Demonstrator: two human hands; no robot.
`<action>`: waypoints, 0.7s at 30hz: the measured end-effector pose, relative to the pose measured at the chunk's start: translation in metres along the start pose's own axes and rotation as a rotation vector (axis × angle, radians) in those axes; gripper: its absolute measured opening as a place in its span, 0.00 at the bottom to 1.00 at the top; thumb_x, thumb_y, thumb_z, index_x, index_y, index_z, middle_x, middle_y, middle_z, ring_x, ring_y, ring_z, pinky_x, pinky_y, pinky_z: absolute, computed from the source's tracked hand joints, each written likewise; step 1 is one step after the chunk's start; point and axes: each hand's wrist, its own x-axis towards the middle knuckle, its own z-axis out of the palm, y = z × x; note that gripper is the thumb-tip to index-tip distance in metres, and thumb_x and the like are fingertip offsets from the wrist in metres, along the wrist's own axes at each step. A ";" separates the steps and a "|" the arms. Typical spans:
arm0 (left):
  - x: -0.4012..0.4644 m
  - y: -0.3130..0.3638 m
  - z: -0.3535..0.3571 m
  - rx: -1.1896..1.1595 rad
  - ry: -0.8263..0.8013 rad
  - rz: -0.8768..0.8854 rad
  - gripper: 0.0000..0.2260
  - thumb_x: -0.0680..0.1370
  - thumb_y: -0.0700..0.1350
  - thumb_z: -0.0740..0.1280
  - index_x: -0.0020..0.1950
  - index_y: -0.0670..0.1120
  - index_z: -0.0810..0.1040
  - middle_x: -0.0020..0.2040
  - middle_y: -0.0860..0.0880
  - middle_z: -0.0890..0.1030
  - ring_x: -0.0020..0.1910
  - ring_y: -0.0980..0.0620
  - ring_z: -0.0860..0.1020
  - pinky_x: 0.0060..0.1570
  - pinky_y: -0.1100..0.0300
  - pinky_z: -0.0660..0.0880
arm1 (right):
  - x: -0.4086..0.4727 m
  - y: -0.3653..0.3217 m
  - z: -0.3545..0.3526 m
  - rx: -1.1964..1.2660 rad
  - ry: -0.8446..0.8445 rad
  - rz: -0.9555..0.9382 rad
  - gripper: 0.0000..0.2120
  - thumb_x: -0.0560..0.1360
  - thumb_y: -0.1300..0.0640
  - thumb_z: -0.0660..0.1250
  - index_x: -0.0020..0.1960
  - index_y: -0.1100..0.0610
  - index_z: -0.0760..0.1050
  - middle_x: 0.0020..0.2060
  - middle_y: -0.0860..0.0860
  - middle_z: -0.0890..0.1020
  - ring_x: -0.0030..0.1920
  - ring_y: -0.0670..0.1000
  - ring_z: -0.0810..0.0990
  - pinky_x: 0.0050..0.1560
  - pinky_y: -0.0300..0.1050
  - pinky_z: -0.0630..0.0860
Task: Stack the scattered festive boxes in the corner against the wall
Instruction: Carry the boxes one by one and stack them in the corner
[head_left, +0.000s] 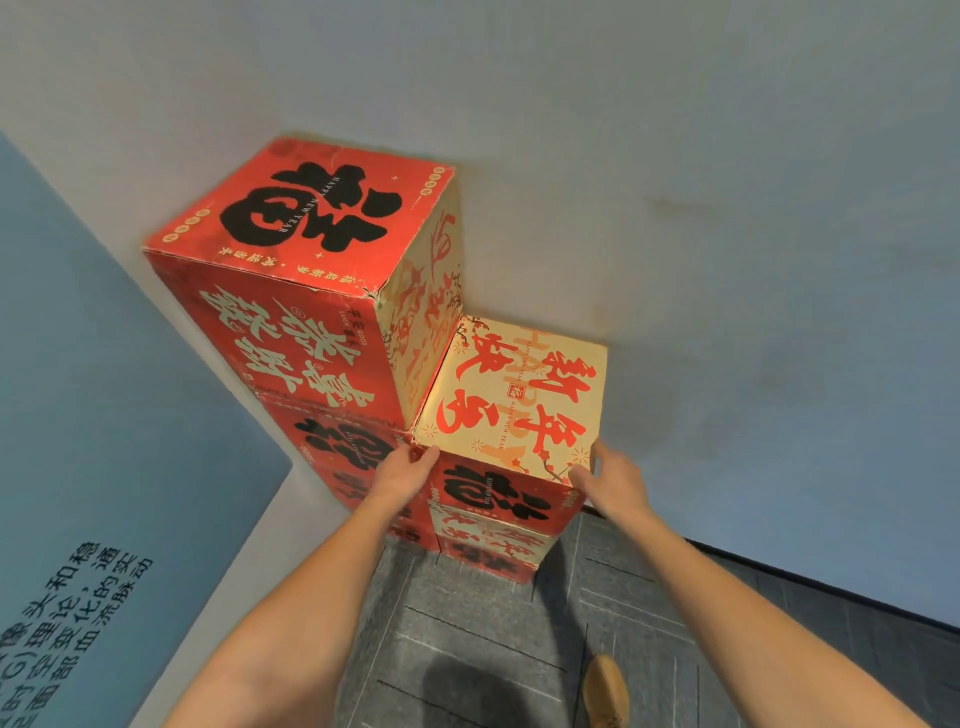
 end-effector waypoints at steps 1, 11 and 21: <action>-0.006 0.002 -0.004 0.047 -0.003 0.023 0.27 0.81 0.59 0.61 0.75 0.45 0.67 0.70 0.45 0.75 0.69 0.43 0.73 0.68 0.48 0.69 | 0.001 -0.007 -0.003 -0.032 0.007 -0.034 0.17 0.80 0.50 0.64 0.67 0.53 0.69 0.61 0.52 0.79 0.61 0.55 0.78 0.55 0.51 0.78; -0.088 -0.005 -0.047 0.264 0.090 -0.065 0.29 0.80 0.57 0.64 0.76 0.42 0.65 0.73 0.43 0.72 0.70 0.43 0.71 0.69 0.53 0.69 | 0.010 -0.110 0.005 -0.352 -0.225 -0.485 0.27 0.81 0.46 0.60 0.77 0.55 0.64 0.72 0.56 0.71 0.71 0.56 0.71 0.71 0.52 0.68; -0.274 -0.101 -0.036 0.083 0.414 -0.528 0.28 0.81 0.54 0.64 0.76 0.42 0.64 0.73 0.41 0.72 0.71 0.41 0.70 0.67 0.54 0.69 | -0.098 -0.184 0.098 -0.616 -0.656 -1.012 0.28 0.79 0.48 0.65 0.74 0.60 0.67 0.67 0.60 0.76 0.69 0.59 0.73 0.67 0.48 0.69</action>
